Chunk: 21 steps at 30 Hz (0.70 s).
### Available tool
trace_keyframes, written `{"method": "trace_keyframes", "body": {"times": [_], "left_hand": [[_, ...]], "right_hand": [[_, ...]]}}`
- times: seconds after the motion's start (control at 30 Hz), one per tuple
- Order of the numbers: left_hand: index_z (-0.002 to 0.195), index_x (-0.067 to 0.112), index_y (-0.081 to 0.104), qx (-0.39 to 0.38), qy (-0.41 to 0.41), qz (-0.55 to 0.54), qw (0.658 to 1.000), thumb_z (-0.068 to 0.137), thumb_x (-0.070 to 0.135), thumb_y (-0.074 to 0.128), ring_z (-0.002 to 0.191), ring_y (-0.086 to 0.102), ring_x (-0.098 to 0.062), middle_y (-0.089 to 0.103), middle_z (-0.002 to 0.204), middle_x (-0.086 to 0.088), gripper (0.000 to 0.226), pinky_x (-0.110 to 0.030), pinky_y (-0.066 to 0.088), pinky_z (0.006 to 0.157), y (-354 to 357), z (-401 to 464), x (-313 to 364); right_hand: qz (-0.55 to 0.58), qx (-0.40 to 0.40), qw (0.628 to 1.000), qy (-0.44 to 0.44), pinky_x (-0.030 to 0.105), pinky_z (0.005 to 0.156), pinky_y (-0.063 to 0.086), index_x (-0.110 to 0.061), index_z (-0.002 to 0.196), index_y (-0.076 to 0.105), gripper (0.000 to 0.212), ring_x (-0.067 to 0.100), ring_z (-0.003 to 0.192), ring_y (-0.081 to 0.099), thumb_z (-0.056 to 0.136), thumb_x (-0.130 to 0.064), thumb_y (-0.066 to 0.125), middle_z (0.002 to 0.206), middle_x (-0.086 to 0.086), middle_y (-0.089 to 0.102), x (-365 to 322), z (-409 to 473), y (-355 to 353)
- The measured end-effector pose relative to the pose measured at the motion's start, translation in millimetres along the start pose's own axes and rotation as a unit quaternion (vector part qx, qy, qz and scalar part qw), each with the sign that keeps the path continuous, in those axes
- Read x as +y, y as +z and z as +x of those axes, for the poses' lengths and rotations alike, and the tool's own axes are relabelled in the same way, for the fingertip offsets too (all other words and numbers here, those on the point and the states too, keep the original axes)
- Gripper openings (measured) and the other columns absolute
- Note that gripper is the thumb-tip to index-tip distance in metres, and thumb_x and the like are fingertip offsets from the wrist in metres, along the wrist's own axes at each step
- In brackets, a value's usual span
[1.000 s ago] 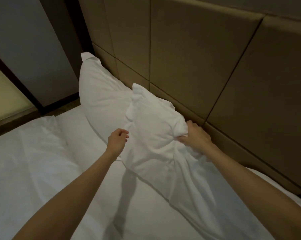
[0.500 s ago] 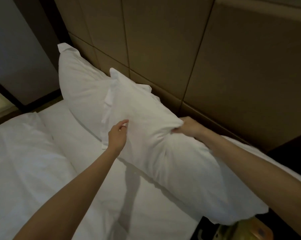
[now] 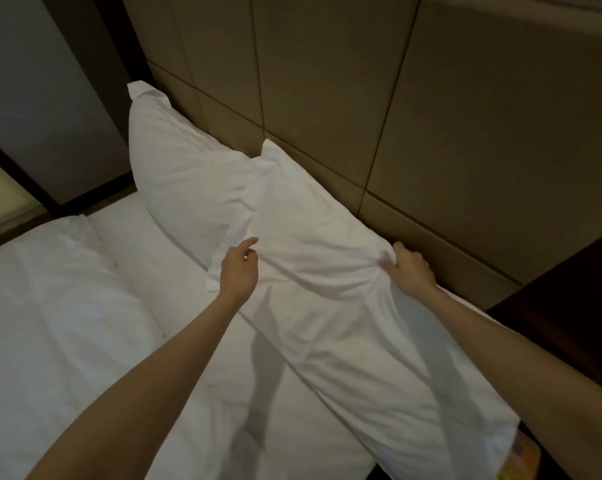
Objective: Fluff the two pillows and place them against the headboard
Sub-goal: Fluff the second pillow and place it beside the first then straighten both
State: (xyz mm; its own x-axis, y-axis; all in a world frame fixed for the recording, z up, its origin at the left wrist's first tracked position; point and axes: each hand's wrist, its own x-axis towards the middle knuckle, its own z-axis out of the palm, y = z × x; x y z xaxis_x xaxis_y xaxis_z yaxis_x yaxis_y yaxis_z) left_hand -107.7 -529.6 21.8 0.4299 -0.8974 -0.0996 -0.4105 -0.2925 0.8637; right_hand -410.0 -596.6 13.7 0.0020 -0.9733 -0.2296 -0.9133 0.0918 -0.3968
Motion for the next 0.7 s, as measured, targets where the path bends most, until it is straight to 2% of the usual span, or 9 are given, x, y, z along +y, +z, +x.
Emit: {"method": "trace_keyframes", "body": {"times": [0.1, 0.17, 0.3, 0.4, 0.43, 0.5, 0.57, 0.63, 0.7], "left_hand": [[0.131, 0.018, 0.056, 0.007, 0.008, -0.002, 1.000, 0.098, 0.011, 0.036, 0.085, 0.050, -0.014, 0.052, 0.122, -0.011, 0.040, -0.026, 0.038, 0.082, 3.3, 5.9, 7.4], [0.131, 0.019, 0.056, 0.007, 0.011, -0.004, 1.000, 0.098, 0.011, 0.036, 0.079, 0.049, -0.010, 0.051, 0.120, -0.008, 0.040, -0.026, 0.038, 0.081, 6.0, 11.4, 12.2], [0.130, 0.018, 0.057, -0.008, 0.003, -0.009, 1.000, 0.097, 0.011, 0.037, 0.092, 0.054, -0.018, 0.053, 0.123, -0.010, 0.039, -0.031, 0.045, 0.087, 10.7, 13.8, 15.6], [0.129, 0.016, 0.057, -0.030, 0.006, 0.015, 0.999, 0.097, 0.012, 0.037, 0.104, 0.054, -0.020, 0.053, 0.130, -0.011, 0.038, -0.029, 0.042, 0.092, 16.8, 10.6, 10.8], [0.129, 0.016, 0.057, -0.038, 0.005, 0.025, 0.999, 0.097, 0.012, 0.037, 0.108, 0.053, -0.022, 0.053, 0.131, -0.012, 0.038, -0.028, 0.040, 0.093, 18.7, 9.3, 8.4], [0.129, 0.016, 0.057, -0.056, 0.002, 0.042, 0.998, 0.097, 0.012, 0.037, 0.116, 0.053, -0.024, 0.053, 0.132, -0.012, 0.038, -0.029, 0.041, 0.097, 21.7, 6.5, 3.4], [0.128, 0.014, 0.057, -0.070, 0.005, 0.060, 0.996, 0.097, 0.011, 0.037, 0.118, 0.053, -0.025, 0.054, 0.132, -0.013, 0.037, -0.032, 0.041, 0.098, 24.6, 5.3, 0.5], [0.127, 0.012, 0.058, -0.074, 0.024, 0.090, 0.993, 0.095, 0.011, 0.038, 0.117, 0.054, -0.025, 0.055, 0.130, -0.013, 0.037, -0.032, 0.041, 0.097, 26.8, 6.3, 1.1], [0.128, 0.012, 0.056, -0.080, 0.060, 0.125, 0.987, 0.094, 0.012, 0.040, 0.114, 0.055, -0.026, 0.054, 0.130, -0.013, 0.037, -0.037, 0.044, 0.097, 28.5, 10.2, 6.2]], "right_hand": [[0.069, 0.132, 0.988, -0.036, 0.037, 0.062, 0.040, -0.008, 0.088, 0.045, 0.030, 0.035, 0.079, 0.056, 0.096, -0.038, 0.046, 0.084, 0.015, 0.057, -26.2, -2.5, -17.9], [0.077, 0.195, 0.974, -0.082, 0.039, 0.059, 0.043, -0.008, 0.088, 0.046, 0.030, 0.033, 0.069, 0.054, 0.097, -0.036, 0.045, 0.076, 0.015, 0.057, -41.3, -8.3, -24.7], [0.101, 0.257, 0.953, -0.123, 0.040, 0.055, 0.043, -0.008, 0.091, 0.048, 0.027, 0.031, 0.062, 0.053, 0.096, -0.034, 0.048, 0.067, 0.011, 0.056, -58.0, -12.0, -31.0], [0.092, 0.281, 0.941, -0.165, 0.035, 0.052, 0.039, -0.009, 0.092, 0.050, 0.025, 0.028, 0.058, 0.052, 0.094, -0.034, 0.050, 0.065, 0.005, 0.053, -55.6, -10.1, -27.6], [0.089, 0.267, 0.944, -0.175, 0.034, 0.052, 0.039, -0.010, 0.094, 0.050, 0.023, 0.027, 0.060, 0.055, 0.094, -0.033, 0.051, 0.068, 0.004, 0.054, -49.5, -10.3, -22.3], [0.103, 0.176, 0.967, -0.153, 0.032, 0.056, 0.040, -0.012, 0.102, 0.049, 0.022, 0.028, 0.074, 0.060, 0.094, -0.033, 0.052, 0.081, 0.001, 0.057, -32.2, -11.2, -9.3], [0.093, 0.057, 0.991, -0.079, 0.037, 0.068, 0.045, -0.013, 0.115, 0.046, 0.037, 0.031, 0.096, 0.059, 0.091, -0.040, 0.054, 0.105, 0.006, 0.060, -11.9, -13.3, -4.3], [-0.024, -0.012, 0.999, -0.032, 0.045, 0.086, 0.044, -0.011, 0.122, 0.043, 0.059, 0.033, 0.112, 0.053, 0.084, -0.054, 0.058, 0.125, 0.011, 0.054, 11.5, -16.5, -7.0], [-0.127, -0.056, 0.990, -0.008, 0.048, 0.093, 0.040, -0.011, 0.125, 0.043, 0.072, 0.032, 0.117, 0.050, 0.077, -0.060, 0.061, 0.129, 0.012, 0.052, 32.3, -22.6, -10.3]]}}
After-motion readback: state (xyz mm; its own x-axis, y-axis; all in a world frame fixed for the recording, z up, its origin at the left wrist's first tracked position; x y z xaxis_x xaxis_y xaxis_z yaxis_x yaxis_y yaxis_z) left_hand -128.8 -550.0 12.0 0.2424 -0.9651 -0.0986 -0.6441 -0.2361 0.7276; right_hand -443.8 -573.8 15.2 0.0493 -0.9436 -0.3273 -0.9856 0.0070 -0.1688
